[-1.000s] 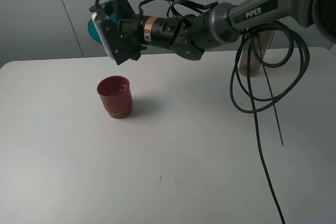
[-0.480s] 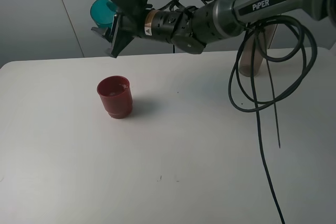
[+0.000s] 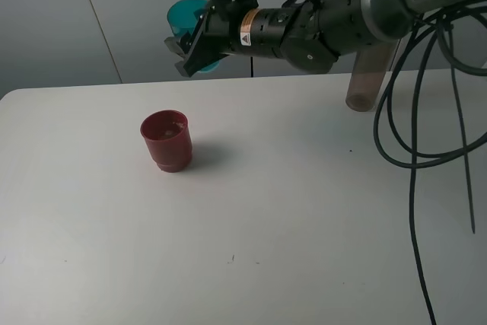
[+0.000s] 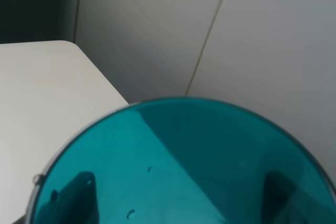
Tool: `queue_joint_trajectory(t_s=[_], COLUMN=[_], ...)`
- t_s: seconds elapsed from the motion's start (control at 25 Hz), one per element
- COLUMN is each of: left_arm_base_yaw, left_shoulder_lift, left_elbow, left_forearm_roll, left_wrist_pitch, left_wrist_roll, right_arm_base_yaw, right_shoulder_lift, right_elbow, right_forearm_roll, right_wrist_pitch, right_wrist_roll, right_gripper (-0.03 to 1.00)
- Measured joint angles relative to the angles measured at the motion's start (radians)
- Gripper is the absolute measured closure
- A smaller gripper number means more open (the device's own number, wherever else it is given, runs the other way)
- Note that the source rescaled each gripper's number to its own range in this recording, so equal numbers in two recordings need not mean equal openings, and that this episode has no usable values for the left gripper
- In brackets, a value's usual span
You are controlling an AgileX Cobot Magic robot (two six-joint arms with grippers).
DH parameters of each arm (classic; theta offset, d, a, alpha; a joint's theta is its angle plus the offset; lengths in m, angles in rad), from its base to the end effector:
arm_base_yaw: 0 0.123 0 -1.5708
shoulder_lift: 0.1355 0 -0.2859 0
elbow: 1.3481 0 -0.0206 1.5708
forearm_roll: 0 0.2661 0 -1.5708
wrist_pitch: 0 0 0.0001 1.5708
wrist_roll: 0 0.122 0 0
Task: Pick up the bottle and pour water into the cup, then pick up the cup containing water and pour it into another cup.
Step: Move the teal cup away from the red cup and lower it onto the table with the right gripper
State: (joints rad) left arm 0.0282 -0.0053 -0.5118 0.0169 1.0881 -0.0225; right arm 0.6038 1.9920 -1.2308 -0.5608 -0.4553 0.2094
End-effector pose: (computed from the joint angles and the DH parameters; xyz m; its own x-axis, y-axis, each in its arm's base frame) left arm 0.0317 0.0027 0.2714 -0.4643 -0.0278 -0.8853 -0.0482 0.9988 -0.0060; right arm 0.3837 0.2993 0.1828 0.0030 -0.3517 -0.9361 -0.7715 0.5947 -0.2259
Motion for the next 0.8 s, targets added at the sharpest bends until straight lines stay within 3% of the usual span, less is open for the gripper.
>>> queue_joint_trajectory(t_s=[0.36, 0.52, 0.8], left_arm_base_yaw=[0.000, 0.000, 0.000], left_shoulder_lift=[0.000, 0.000, 0.000], left_elbow=[0.000, 0.000, 0.000], left_forearm_roll=[0.000, 0.000, 0.000], left_wrist_pitch=[0.000, 0.000, 0.000], left_wrist_roll=[0.004, 0.004, 0.002], right_arm_base_yaw=[-0.161, -0.250, -0.304], right_shoulder_lift=[-0.209, -0.214, -0.192], right_elbow=[0.339, 0.466, 0.573], right_forearm_roll=[0.069, 0.077, 0.134], right_wrist_pitch=[-0.045, -0.118, -0.210], right_wrist_roll=[0.003, 0.003, 0.003], right_gripper=[0.93, 0.93, 0.93])
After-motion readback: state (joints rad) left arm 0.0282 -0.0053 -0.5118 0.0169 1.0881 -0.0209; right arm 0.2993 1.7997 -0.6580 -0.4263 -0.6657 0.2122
